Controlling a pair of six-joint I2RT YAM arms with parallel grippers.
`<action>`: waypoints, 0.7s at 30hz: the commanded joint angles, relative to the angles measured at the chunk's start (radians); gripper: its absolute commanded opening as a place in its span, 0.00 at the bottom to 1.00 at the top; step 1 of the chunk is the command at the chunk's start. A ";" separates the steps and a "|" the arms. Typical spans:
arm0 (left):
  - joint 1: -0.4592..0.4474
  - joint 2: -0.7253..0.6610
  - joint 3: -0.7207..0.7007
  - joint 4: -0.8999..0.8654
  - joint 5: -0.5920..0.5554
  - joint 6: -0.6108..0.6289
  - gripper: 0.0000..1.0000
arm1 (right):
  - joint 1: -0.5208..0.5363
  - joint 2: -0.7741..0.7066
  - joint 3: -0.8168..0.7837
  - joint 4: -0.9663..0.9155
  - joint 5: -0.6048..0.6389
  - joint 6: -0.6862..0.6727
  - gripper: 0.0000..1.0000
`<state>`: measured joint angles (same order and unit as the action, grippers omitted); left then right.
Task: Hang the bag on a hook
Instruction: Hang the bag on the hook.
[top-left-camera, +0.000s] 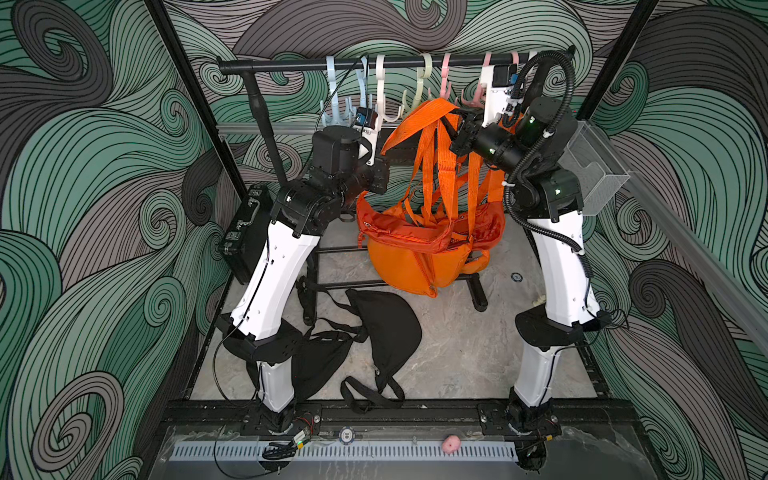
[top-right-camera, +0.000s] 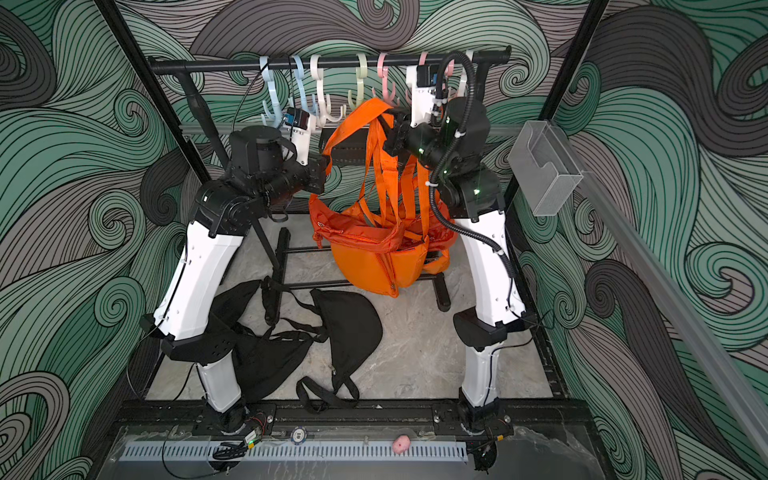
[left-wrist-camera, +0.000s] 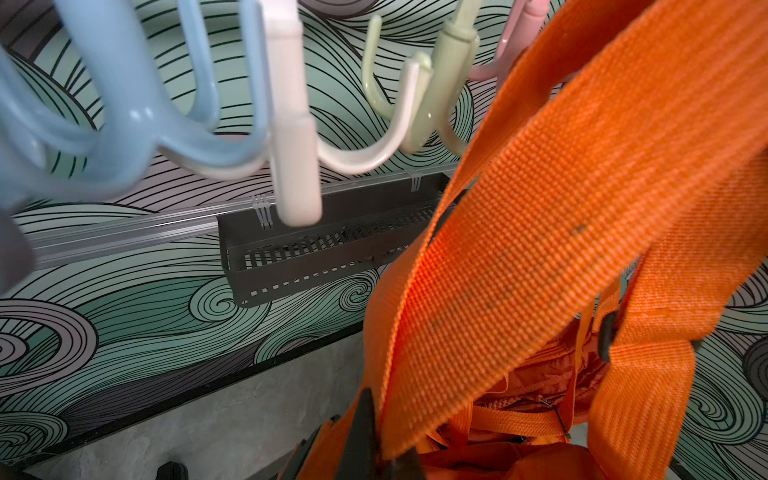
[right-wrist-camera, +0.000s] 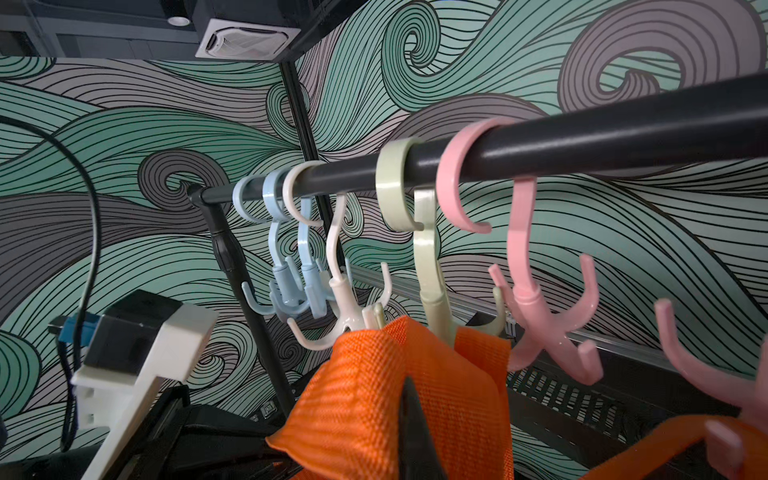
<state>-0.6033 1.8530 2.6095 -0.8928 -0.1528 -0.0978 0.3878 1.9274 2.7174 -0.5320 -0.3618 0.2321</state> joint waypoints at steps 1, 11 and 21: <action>0.007 -0.005 0.021 0.029 0.005 0.001 0.00 | -0.018 -0.037 -0.031 0.083 0.002 0.030 0.00; 0.007 -0.063 -0.045 0.109 -0.003 -0.011 0.00 | -0.053 -0.005 0.012 0.164 -0.112 0.096 0.00; 0.007 -0.112 -0.162 0.207 -0.026 -0.016 0.00 | -0.061 -0.003 0.005 0.195 -0.130 0.094 0.00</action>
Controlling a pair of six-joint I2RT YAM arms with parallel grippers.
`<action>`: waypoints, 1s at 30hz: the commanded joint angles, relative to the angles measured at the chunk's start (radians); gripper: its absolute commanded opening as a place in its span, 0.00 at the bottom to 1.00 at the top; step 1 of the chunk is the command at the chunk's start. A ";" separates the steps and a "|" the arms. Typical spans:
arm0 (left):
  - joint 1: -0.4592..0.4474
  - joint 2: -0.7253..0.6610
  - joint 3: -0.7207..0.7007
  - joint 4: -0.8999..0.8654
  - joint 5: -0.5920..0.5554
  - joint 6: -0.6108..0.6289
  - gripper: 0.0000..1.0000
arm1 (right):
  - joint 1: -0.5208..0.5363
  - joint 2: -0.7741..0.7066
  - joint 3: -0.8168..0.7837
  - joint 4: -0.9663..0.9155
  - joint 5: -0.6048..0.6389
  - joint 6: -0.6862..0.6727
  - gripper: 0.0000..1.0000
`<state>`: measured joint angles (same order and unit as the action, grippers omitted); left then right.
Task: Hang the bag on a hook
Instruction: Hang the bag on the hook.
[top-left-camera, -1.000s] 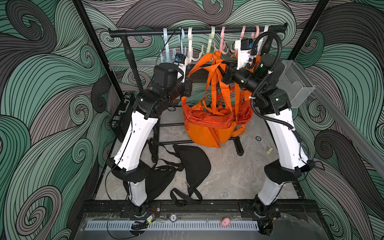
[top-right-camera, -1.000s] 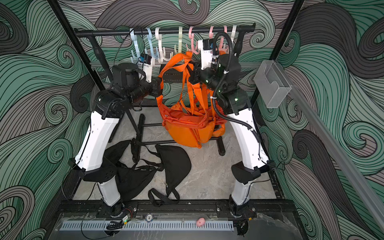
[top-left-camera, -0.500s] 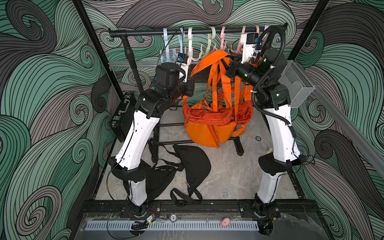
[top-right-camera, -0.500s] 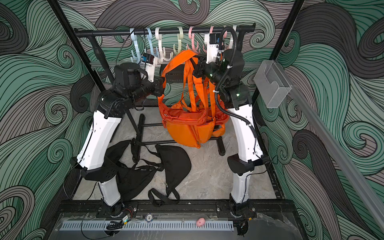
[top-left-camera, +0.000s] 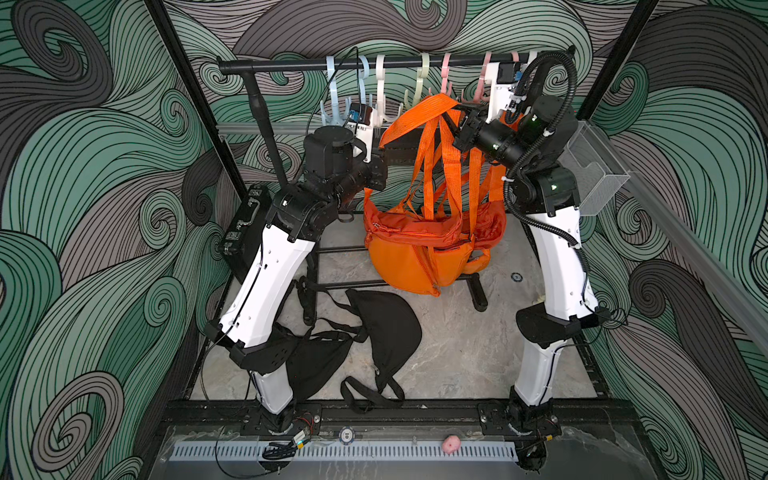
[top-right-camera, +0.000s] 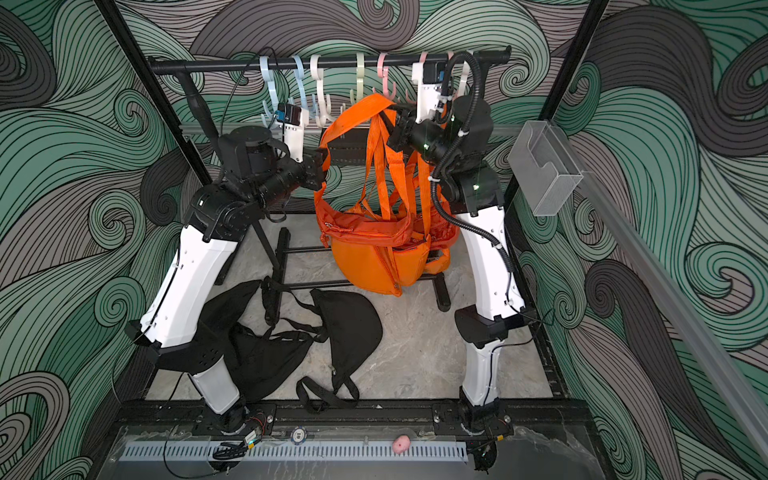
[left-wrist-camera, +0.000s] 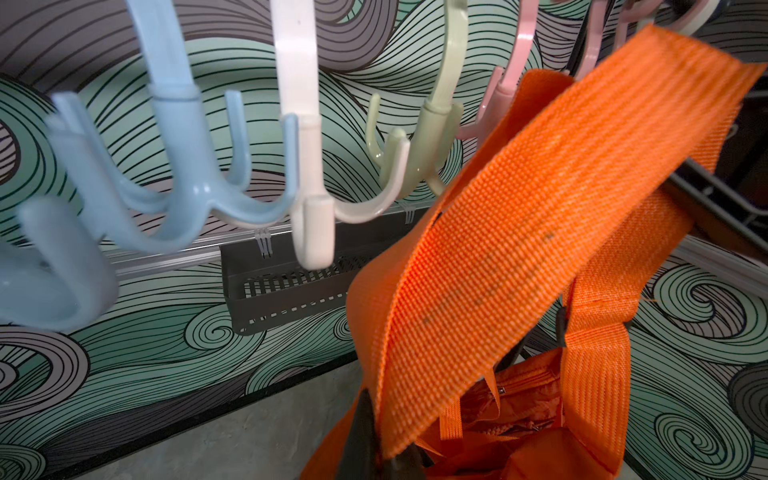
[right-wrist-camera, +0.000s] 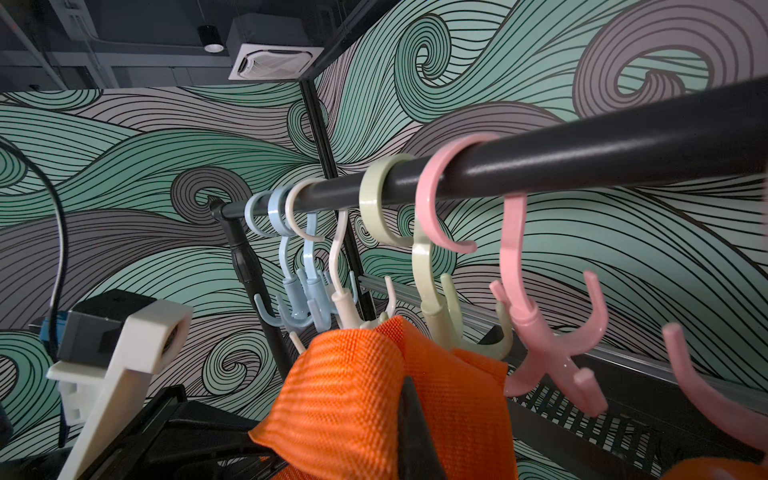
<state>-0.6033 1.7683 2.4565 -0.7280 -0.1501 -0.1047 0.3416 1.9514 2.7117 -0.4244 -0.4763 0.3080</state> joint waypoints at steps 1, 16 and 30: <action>0.007 -0.032 -0.013 0.055 -0.030 -0.009 0.00 | -0.015 -0.029 0.009 0.103 -0.024 0.019 0.00; 0.007 -0.045 -0.064 0.094 -0.004 -0.027 0.00 | -0.018 -0.057 -0.076 0.121 -0.044 0.017 0.00; 0.007 -0.030 -0.134 0.070 0.044 -0.062 0.00 | -0.026 -0.077 -0.233 0.196 -0.106 0.099 0.00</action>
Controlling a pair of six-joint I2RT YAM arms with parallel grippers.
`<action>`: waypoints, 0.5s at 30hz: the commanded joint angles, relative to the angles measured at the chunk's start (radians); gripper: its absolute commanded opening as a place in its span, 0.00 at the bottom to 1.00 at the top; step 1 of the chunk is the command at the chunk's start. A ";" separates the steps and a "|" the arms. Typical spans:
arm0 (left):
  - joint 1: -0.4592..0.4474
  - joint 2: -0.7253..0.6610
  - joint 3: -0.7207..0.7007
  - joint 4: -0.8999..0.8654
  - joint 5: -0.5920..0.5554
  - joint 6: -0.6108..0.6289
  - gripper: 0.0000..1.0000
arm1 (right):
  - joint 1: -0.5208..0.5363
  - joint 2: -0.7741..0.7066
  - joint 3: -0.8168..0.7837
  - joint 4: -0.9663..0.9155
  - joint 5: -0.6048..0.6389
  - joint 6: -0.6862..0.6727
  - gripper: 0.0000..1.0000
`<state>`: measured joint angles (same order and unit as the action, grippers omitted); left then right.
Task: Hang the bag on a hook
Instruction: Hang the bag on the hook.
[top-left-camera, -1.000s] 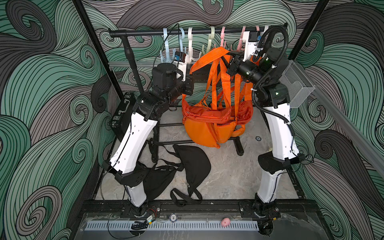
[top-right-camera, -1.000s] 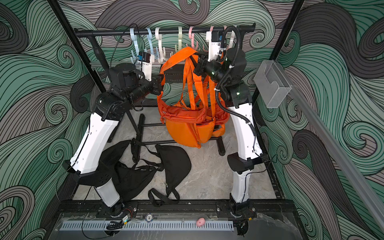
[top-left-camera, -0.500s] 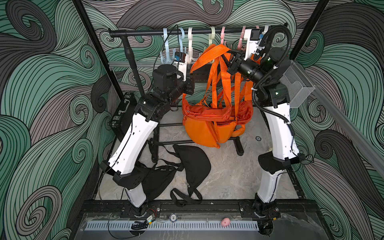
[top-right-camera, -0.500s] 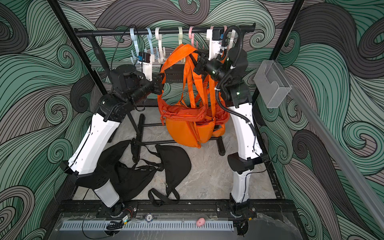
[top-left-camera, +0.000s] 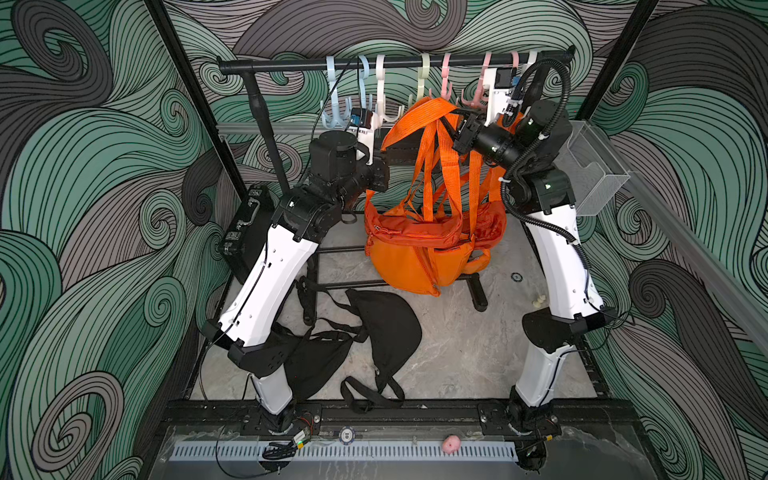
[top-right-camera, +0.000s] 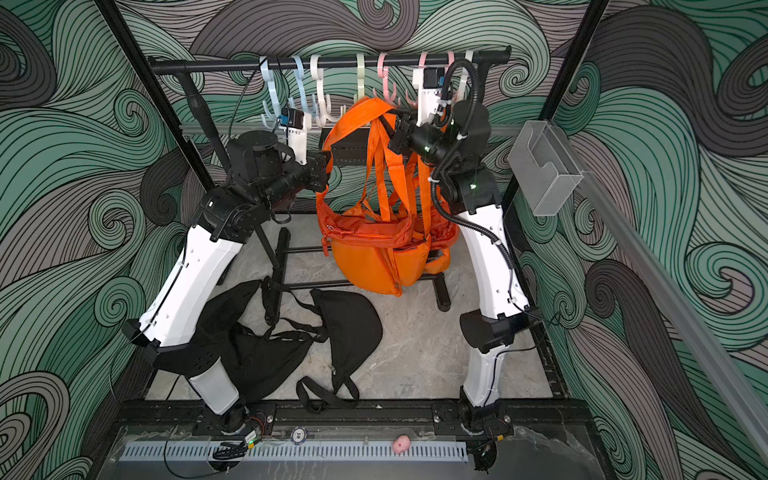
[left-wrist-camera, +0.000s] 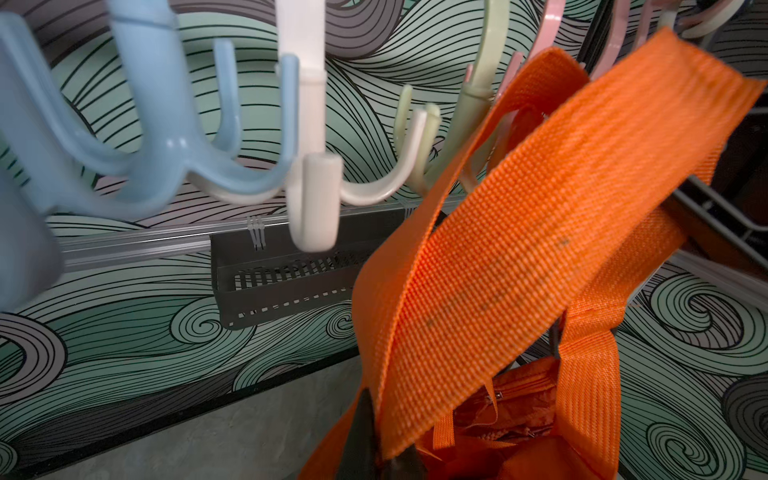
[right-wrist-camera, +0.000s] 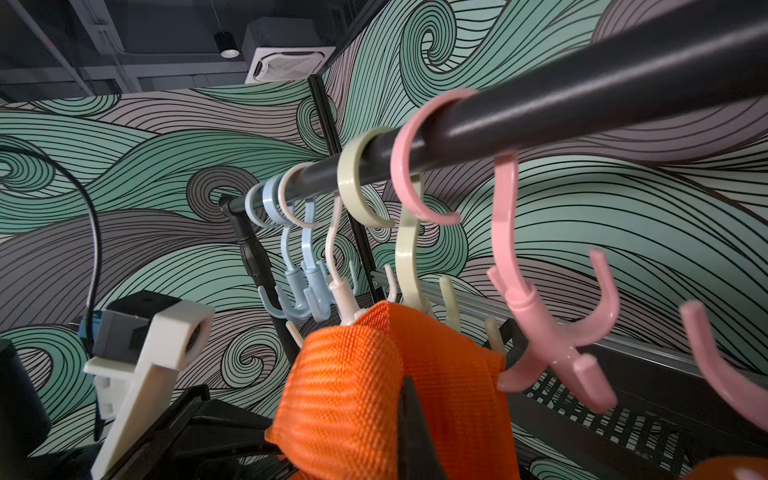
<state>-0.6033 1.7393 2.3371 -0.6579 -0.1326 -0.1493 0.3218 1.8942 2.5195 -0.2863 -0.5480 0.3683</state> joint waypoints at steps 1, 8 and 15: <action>0.007 -0.007 -0.034 0.010 0.031 -0.021 0.00 | -0.007 -0.040 -0.089 0.092 -0.040 0.049 0.00; 0.006 0.000 -0.080 0.012 0.058 -0.036 0.00 | -0.009 -0.108 -0.300 0.182 -0.035 0.062 0.00; 0.007 0.021 -0.088 0.024 0.105 -0.058 0.00 | -0.009 -0.177 -0.427 0.229 -0.009 0.063 0.00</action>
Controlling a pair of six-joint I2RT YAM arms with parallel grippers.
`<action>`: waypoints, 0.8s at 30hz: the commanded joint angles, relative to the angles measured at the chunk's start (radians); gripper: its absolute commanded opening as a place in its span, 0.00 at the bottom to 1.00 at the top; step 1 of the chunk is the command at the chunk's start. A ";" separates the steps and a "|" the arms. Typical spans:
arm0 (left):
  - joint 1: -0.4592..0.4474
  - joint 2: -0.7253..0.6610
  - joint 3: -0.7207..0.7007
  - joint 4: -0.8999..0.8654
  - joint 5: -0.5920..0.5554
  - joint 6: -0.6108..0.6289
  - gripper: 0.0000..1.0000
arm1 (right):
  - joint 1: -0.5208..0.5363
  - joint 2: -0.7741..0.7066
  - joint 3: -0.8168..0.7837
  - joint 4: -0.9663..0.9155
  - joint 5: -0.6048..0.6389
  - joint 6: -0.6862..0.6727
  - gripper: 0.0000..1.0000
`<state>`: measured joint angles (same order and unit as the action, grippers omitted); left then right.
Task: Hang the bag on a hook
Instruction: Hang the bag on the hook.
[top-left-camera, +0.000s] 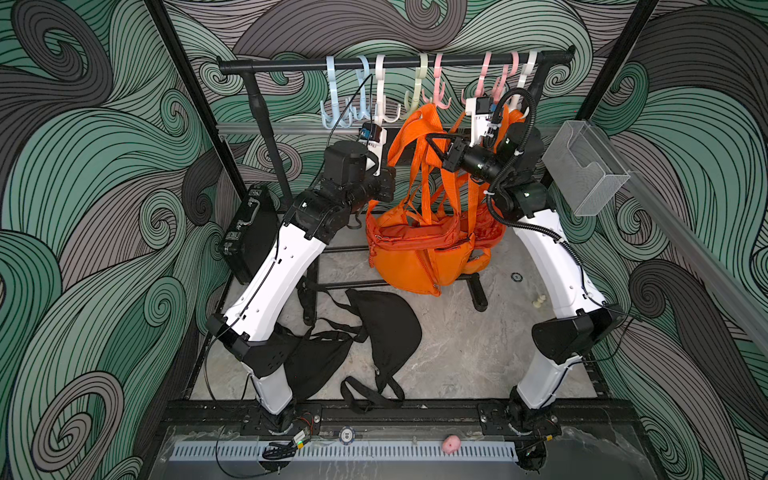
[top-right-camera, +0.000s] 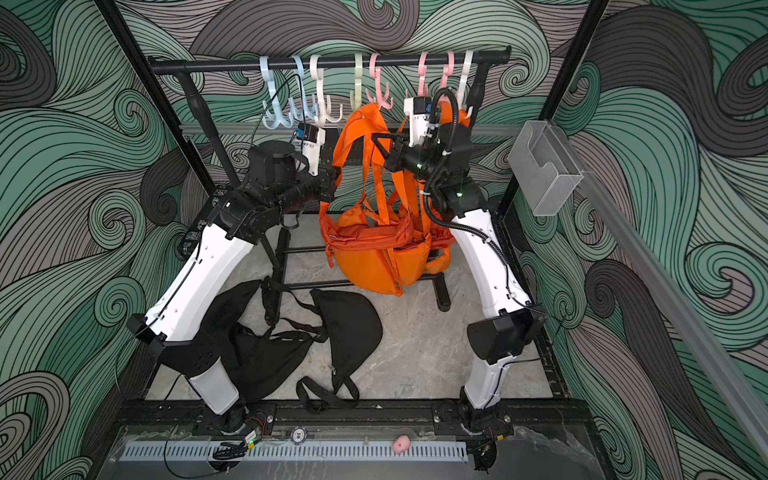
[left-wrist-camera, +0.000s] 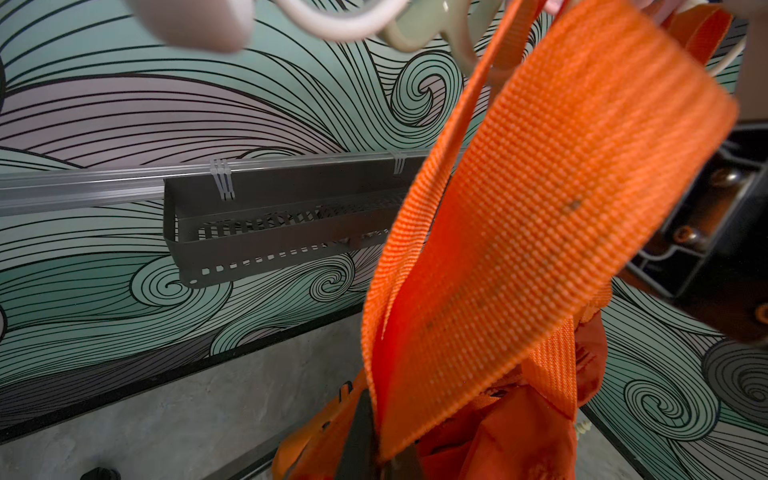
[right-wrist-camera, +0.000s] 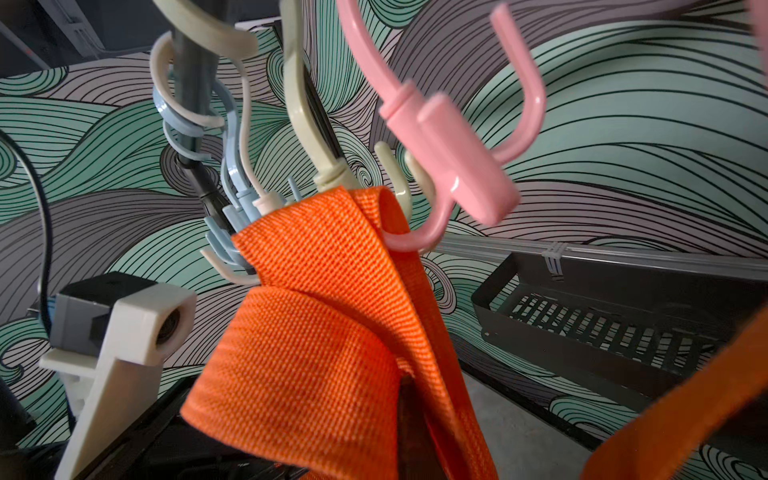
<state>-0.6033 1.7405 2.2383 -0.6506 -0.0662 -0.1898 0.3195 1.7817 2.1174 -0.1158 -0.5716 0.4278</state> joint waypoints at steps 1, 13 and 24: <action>0.007 0.027 0.019 0.013 0.049 -0.020 0.00 | -0.006 -0.079 -0.043 0.060 0.027 -0.005 0.00; 0.004 0.016 -0.053 0.030 0.066 -0.017 0.00 | 0.015 -0.097 -0.103 0.089 -0.048 0.012 0.00; 0.004 0.008 -0.089 0.028 0.070 -0.011 0.00 | 0.024 -0.088 -0.154 0.099 -0.036 0.038 0.00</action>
<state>-0.6033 1.7760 2.1307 -0.6243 -0.0124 -0.2028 0.3412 1.7020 1.9476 -0.0551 -0.6029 0.4461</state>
